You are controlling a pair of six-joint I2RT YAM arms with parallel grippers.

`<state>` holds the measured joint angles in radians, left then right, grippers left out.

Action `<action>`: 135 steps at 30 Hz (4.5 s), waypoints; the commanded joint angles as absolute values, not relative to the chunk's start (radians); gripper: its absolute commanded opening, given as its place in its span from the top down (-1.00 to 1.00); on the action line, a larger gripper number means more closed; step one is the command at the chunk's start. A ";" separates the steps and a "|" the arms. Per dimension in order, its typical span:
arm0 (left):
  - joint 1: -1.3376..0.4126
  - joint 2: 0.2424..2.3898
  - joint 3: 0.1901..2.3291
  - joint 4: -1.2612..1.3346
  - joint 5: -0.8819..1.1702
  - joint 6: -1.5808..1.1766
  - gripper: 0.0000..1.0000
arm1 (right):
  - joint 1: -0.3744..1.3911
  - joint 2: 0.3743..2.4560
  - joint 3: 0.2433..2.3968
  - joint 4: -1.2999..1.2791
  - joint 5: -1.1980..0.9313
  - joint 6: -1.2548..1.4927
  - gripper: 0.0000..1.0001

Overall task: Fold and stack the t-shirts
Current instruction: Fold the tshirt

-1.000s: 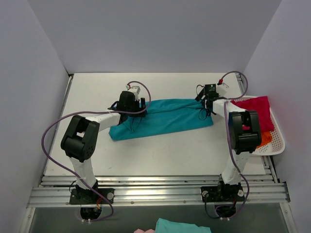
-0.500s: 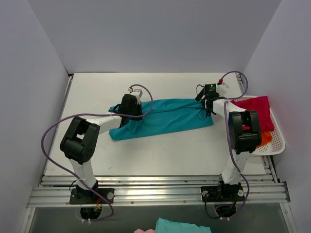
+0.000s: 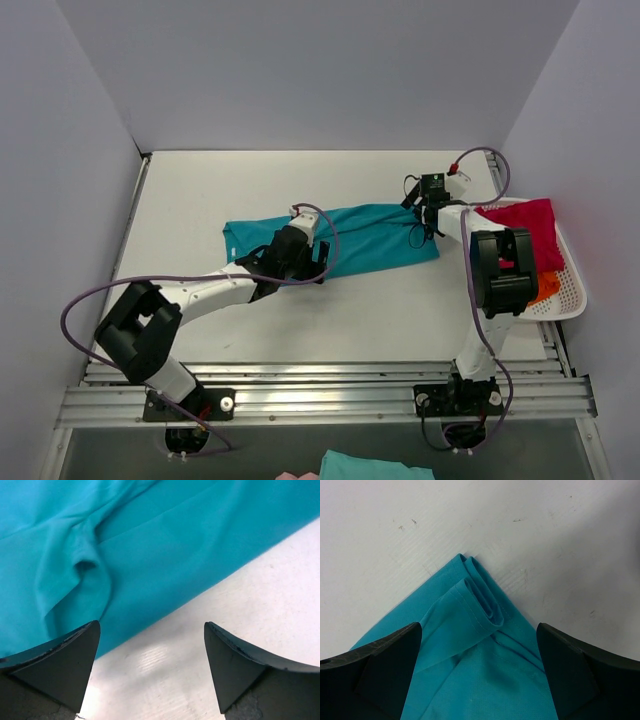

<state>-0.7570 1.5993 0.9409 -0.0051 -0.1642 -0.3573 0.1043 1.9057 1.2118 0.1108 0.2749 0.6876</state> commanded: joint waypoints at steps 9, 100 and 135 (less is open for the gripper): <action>-0.484 1.469 0.787 0.003 -0.433 -0.597 -0.88 | 0.103 1.870 1.215 0.126 0.262 0.690 -0.88; -0.937 2.026 1.170 0.514 -0.161 -1.245 -0.88 | 0.120 1.660 1.045 0.041 0.391 0.695 -0.93; -0.888 2.332 1.383 0.413 -0.049 -1.233 0.95 | 0.034 1.609 0.973 0.124 0.328 0.673 -0.95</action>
